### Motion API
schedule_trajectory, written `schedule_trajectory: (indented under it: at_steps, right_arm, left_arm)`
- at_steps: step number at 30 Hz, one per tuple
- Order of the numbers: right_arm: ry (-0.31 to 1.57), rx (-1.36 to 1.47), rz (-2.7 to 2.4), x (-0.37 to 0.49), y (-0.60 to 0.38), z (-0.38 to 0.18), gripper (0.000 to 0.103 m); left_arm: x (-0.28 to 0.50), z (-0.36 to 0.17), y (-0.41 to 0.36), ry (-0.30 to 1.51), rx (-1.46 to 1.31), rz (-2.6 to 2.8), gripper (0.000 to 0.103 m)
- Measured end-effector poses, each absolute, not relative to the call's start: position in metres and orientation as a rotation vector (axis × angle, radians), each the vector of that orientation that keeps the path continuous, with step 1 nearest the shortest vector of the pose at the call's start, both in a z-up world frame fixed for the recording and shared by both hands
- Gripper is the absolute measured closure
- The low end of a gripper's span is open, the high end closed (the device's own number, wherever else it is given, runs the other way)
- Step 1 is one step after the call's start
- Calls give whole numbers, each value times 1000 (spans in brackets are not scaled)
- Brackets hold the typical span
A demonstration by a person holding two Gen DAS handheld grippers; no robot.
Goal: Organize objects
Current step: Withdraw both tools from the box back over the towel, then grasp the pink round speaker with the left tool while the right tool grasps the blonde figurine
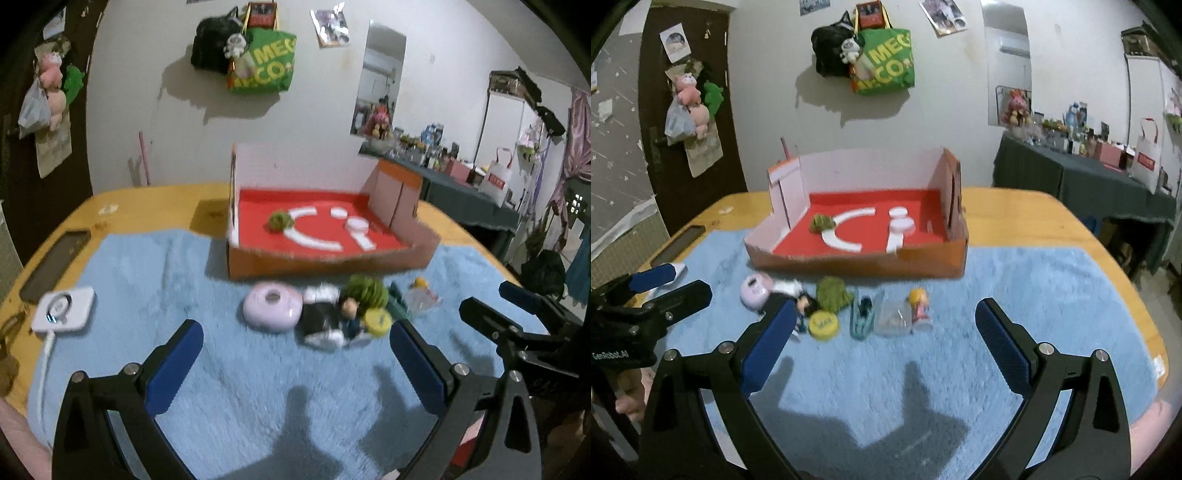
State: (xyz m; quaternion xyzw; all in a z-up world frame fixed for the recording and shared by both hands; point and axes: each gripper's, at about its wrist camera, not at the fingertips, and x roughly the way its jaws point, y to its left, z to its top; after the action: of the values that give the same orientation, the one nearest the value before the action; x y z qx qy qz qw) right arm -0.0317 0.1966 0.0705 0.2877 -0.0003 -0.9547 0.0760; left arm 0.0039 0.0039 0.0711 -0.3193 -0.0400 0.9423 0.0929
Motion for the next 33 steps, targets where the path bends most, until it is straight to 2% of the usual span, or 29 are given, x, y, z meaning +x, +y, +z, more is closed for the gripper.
schedule_trajectory:
  at_steps: [6,21,33]
  right_arm:
    - [-21,958,-2835,-35,200,49,4]
    - [-8,1053,-2816,-54,208,39,4]
    - [157,1245,-2811,-89,234,23,4]
  left_arm:
    - [-3,54,3,-152,-1027,2752,0]
    - [-20,51,-4,-123,-1097,2737,0]
    - [-57,39,-16,-16,-1220,2703,0]
